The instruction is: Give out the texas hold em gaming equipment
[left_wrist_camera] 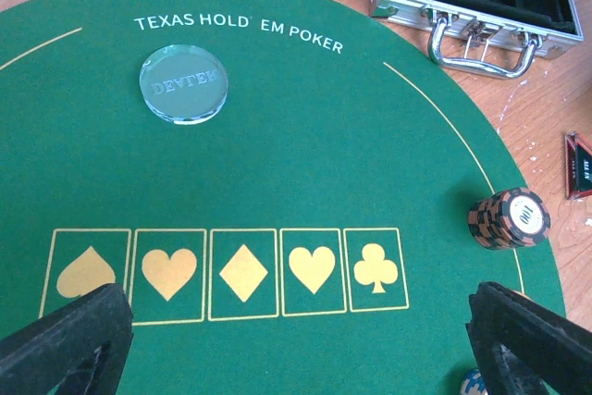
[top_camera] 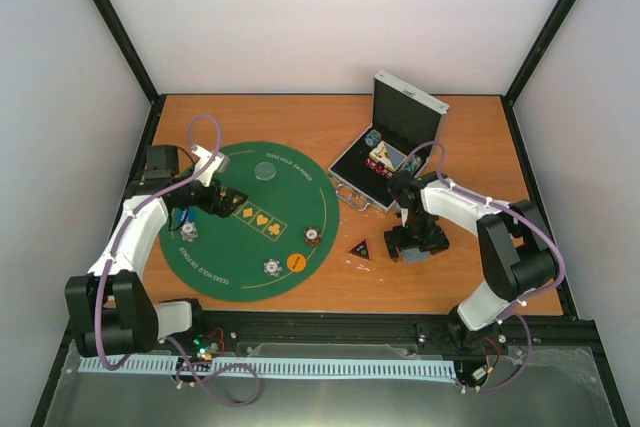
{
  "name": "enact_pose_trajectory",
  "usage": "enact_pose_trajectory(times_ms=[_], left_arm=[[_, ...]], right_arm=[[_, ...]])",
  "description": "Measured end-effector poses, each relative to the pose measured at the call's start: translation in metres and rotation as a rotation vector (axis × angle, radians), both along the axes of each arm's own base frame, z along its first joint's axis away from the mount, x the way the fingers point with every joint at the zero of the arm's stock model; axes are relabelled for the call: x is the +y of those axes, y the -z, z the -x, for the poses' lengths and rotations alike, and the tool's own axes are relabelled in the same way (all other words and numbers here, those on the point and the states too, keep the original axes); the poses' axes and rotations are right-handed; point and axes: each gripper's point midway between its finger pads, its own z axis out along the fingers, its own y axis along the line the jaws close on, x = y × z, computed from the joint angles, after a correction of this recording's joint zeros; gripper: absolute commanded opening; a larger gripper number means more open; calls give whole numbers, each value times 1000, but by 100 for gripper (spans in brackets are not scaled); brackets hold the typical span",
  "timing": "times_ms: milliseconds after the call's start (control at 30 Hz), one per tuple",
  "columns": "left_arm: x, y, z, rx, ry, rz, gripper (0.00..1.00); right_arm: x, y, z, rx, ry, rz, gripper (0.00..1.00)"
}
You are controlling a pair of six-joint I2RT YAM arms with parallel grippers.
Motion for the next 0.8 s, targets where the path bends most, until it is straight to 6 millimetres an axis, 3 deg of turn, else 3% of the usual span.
enact_pose_trajectory(times_ms=[500, 800], left_arm=[[0, 0, 0, 0, 1, 0, 100], [-1, -3, 1, -10, 5, 3, 100]], right_arm=[[-5, 18, -2, 78, 51, -32, 99], [-6, 18, -5, 62, 56, -21, 79]])
